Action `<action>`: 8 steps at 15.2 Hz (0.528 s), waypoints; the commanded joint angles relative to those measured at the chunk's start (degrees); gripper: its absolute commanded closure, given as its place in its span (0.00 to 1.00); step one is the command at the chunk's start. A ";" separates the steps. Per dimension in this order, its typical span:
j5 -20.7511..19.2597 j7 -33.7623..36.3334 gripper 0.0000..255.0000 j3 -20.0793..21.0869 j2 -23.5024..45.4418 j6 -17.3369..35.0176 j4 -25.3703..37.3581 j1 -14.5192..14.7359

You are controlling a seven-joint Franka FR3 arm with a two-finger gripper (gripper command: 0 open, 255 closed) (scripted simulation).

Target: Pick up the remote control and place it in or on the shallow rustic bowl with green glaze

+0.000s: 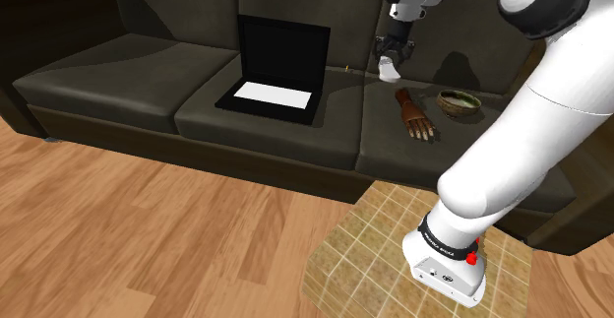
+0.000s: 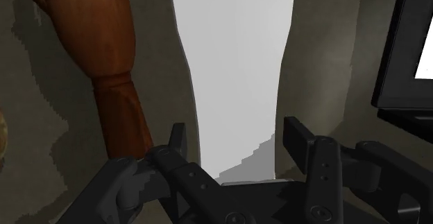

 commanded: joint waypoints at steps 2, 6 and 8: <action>-0.57 -3.72 1.00 -1.94 -1.30 -0.10 -1.17 -1.88; -1.17 -8.81 1.00 -4.69 -2.26 -0.21 -2.02 -4.43; -1.35 -11.46 1.00 -6.11 -2.39 -0.32 -2.04 -5.73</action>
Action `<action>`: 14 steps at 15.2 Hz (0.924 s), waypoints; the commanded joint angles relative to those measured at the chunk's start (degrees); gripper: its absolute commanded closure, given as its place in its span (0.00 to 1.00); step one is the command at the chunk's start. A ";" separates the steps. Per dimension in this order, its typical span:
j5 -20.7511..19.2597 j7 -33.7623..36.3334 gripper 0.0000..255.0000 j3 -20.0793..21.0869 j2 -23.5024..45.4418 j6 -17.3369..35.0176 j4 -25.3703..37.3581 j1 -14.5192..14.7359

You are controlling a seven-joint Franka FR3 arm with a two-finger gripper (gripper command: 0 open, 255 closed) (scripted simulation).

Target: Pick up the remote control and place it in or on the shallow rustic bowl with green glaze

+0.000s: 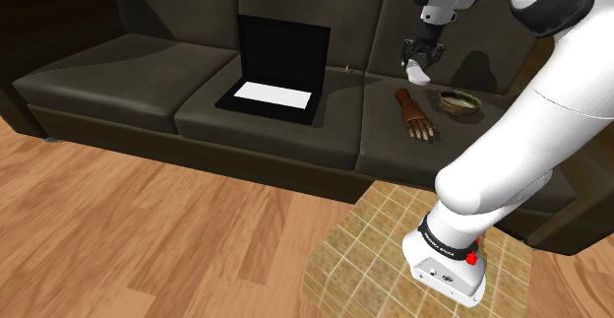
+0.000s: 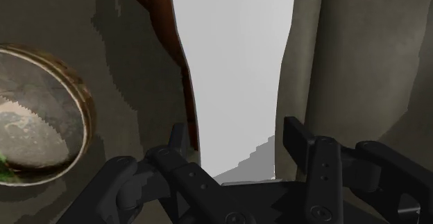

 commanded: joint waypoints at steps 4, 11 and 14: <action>-0.35 -6.87 1.00 -3.61 -0.11 -0.69 0.56 -3.29; 1.16 -17.44 1.00 -8.80 3.30 -1.69 4.39 -8.18; 2.59 -22.29 1.00 -10.86 5.84 -2.38 7.06 -10.60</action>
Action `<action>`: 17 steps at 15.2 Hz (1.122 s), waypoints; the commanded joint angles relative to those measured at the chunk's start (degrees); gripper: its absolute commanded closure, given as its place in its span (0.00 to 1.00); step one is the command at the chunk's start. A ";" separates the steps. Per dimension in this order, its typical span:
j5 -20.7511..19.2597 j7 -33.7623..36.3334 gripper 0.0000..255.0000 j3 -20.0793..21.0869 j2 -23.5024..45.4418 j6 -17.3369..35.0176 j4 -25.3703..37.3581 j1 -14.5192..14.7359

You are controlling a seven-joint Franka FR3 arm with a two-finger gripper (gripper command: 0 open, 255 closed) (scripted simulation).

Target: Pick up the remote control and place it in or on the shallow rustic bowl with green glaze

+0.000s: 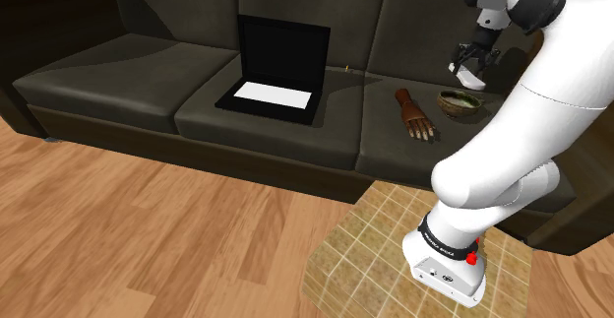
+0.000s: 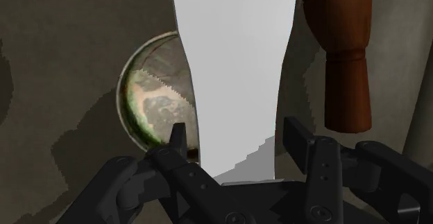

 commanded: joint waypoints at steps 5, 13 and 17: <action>1.88 -4.73 1.00 -1.67 3.05 1.39 0.98 -2.35; 3.08 -5.59 1.00 -1.53 4.68 7.19 -3.54 -2.55; 3.90 -6.16 1.00 -1.40 5.78 9.93 -5.42 -2.72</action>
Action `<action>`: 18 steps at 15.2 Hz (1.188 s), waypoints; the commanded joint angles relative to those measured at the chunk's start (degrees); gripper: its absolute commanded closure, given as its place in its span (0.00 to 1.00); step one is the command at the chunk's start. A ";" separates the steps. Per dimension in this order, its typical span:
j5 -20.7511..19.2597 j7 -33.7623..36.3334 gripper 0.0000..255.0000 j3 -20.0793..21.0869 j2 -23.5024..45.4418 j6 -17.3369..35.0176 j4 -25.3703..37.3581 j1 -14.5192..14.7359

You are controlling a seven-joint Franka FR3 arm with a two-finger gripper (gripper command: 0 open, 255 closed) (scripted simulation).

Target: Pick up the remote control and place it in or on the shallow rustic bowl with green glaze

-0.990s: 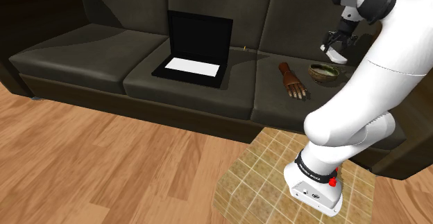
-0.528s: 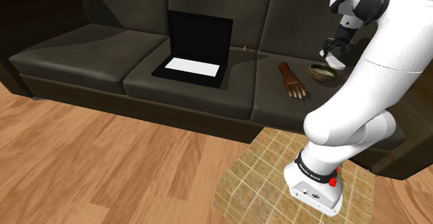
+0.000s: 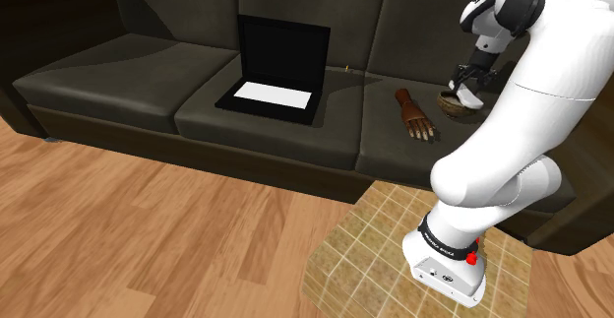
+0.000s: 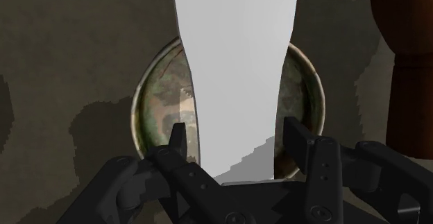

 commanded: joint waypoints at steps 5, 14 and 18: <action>0.34 -0.25 1.00 0.03 0.45 0.66 -0.26 -0.11; -0.16 0.10 0.00 -0.06 -0.20 -1.12 1.01 -0.01; -1.21 0.82 0.00 -0.25 -1.59 -6.20 5.00 0.15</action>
